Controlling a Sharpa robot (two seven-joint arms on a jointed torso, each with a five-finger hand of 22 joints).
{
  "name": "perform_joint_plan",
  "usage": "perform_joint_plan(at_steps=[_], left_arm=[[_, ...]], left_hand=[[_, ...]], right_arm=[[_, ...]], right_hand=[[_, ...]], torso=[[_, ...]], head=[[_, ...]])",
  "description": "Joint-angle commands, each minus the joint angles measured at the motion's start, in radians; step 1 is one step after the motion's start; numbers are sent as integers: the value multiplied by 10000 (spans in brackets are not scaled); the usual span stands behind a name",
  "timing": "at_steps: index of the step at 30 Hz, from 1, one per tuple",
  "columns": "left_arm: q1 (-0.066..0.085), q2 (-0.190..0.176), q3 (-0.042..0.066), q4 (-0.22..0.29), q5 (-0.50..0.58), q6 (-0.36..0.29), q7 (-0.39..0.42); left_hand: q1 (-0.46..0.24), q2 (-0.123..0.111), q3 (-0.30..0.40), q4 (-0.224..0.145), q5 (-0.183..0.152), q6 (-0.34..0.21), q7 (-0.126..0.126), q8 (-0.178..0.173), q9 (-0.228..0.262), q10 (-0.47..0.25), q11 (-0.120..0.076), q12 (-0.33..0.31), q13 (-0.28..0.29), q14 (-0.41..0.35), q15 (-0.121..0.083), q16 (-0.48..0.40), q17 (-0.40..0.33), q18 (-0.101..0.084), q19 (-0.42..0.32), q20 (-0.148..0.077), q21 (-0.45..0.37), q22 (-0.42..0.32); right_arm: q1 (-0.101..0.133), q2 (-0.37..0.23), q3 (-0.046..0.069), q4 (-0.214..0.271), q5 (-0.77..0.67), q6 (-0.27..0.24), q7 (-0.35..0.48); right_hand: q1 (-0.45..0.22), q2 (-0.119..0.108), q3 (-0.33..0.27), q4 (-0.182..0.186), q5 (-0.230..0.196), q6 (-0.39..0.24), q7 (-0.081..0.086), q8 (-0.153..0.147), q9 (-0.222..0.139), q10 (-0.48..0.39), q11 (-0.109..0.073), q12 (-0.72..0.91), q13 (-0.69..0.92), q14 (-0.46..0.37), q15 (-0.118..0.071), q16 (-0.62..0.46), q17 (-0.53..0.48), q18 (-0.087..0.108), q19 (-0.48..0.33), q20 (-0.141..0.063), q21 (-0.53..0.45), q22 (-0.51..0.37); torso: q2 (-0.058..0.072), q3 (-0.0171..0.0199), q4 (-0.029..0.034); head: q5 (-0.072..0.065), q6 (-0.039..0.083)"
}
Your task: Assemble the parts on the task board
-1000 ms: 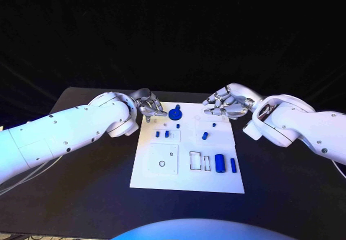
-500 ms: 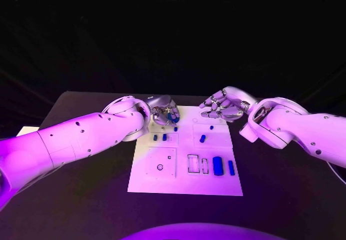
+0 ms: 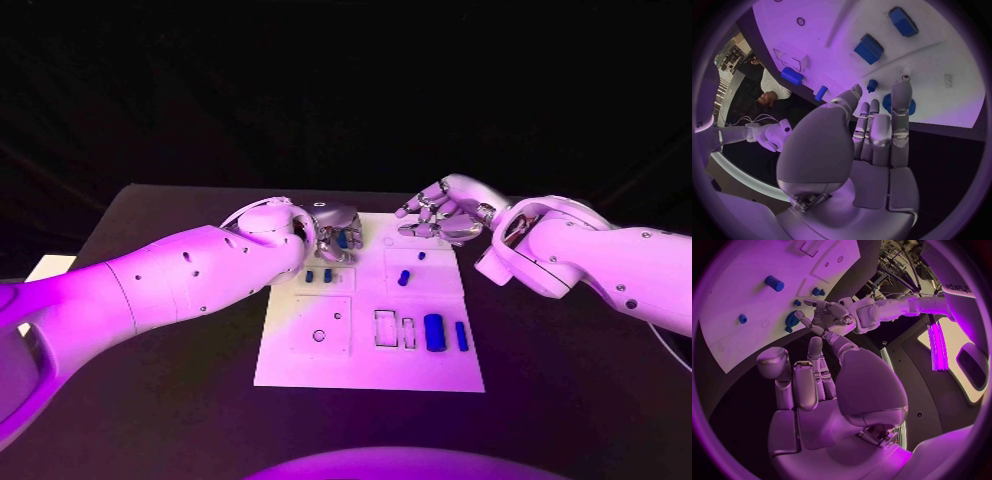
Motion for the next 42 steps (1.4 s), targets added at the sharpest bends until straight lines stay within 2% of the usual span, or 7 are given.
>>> perform_joint_plan(at_steps=[1, 6, 11, 19, 27, 42], left_arm=[[-16, 118, -2, -103, -588, 485, -365], [-59, 245, -9, -236, -672, 567, -492], [-87, 323, -11, -304, -718, 593, -576], [-105, 398, -12, -406, -794, 723, -706], [-126, 470, -13, -474, -811, 783, -726], [-199, 557, -12, -566, -802, 484, -568]], left_hand=[[-116, 30, 104, -8, 44, 152, -8, -112, -52, 155, -3, -111, -35, 195, -19, 495, 522, -202, 258, -19, 808, 682], [-95, 71, 250, -28, 46, 291, -11, -197, -105, 313, -19, -249, -39, 344, -33, 856, 889, -326, 476, -35, 1609, 1366], [-36, 125, 421, -68, 38, 378, -17, -253, -138, 433, -35, -343, -39, 401, -46, 986, 995, -379, 565, -47, 1979, 1688], [29, 150, 735, -154, 21, 475, -17, -353, -191, 562, -45, -516, -42, 461, -60, 1099, 1051, -432, 648, -66, 2369, 2039], [8, 152, 928, -190, 13, 535, -14, -415, -222, 660, -48, -613, -36, 490, -68, 1155, 1074, -460, 675, -68, 2560, 2218], [49, 312, 1473, -490, -49, 1354, -173, -295, -140, 1849, -326, -664, 125, 563, -291, 1194, 949, -583, 848, -242, 3440, 3001]], right_arm=[[-10, 23, 1, -3, -20, 16, 105], [-13, 38, 1, -10, -19, 25, 111], [-17, 48, 1, -14, -18, 35, 115], [-23, 56, 1, -18, -18, 52, 118], [-27, 73, 1, -22, -17, 66, 125], [-31, 88, 1, -16, -17, 87, 130]], right_hand=[[59, 68, 40, 29, 46, -48, 24, 52, -13, -91, -3, -66, -8, 344, -44, -54, -14, 153, -74, -7, -43, -9], [59, 68, 40, 29, 46, -48, 24, 52, -13, -91, -3, -66, -8, 344, -44, -54, -14, 153, -74, -7, -43, -9], [59, 68, 40, 29, 46, -48, 24, 52, -13, -91, -3, -66, -8, 344, -44, -54, -14, 153, -74, -7, -43, -9], [59, 68, 40, 29, 46, -48, 24, 52, -13, -91, -3, -66, -8, 344, -44, -54, -14, 153, -74, -7, -43, -9], [59, 68, 40, 29, 46, -48, 24, 52, -13, -91, -3, -66, -8, 344, -44, -54, -14, 153, -74, -7, -43, -9], [69, 74, 47, 31, 56, -51, 26, 55, -14, -80, -1, -39, 13, 344, -43, -58, -15, 150, -65, -7, -40, 5]], torso=[[-5, 0, 5], [-3, -1, 5], [-2, -2, 5], [-12, 3, 19], [-8, 5, 5], [-18, 6, 26]], head=[[-10, -11], [-26, -14], [-35, -37], [-43, -52], [-55, -67], [-87, -109]])
